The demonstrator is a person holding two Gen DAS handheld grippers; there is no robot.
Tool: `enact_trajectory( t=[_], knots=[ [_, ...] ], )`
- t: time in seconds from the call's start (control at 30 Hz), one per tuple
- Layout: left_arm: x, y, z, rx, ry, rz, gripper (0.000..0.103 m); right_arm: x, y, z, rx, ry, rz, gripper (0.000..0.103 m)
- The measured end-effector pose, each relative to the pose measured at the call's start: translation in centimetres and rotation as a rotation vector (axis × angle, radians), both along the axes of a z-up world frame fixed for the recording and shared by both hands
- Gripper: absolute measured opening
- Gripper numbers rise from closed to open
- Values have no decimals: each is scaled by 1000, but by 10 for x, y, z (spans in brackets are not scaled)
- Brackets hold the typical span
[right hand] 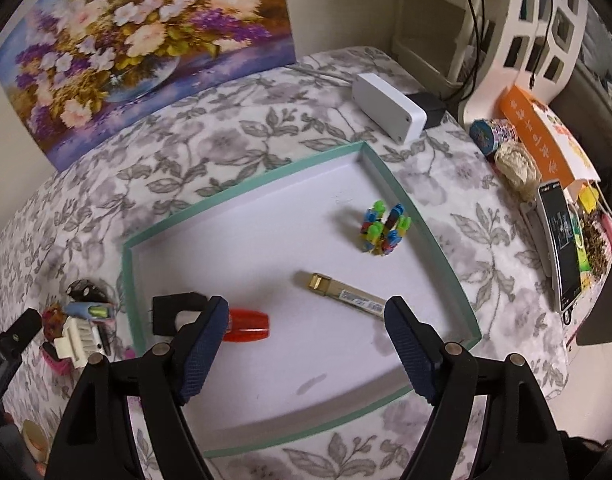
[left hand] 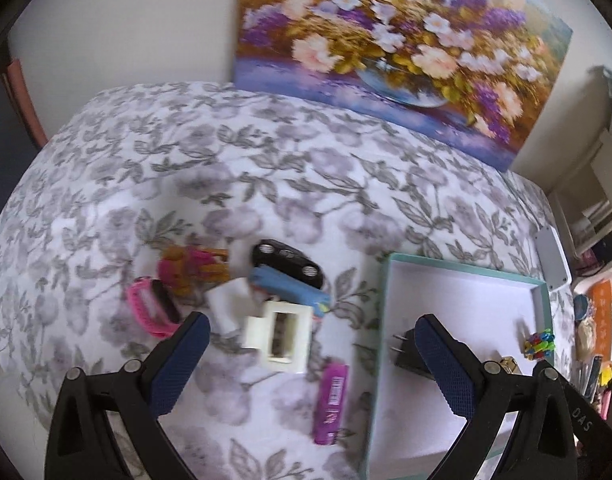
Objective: Organize rigid objects
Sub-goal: 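Move both grippers back toward the remaining objects on the bedspread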
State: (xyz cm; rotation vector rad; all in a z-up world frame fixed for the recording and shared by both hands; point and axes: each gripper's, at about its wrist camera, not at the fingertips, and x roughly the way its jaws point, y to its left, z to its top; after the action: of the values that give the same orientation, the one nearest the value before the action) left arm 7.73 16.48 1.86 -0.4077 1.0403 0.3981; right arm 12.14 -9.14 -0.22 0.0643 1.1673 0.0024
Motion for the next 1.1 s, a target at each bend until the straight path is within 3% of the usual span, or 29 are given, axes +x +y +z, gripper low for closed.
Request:
enact_trajectory(
  t=[0.63,1.1],
  knots=[
    [-63,99,13,-10,2,227,103,-30,114,-11,7,30,206,81],
    [-73,139,-19,-79,64,280,103,-46,167,-43,17,106,318,80]
  ],
)
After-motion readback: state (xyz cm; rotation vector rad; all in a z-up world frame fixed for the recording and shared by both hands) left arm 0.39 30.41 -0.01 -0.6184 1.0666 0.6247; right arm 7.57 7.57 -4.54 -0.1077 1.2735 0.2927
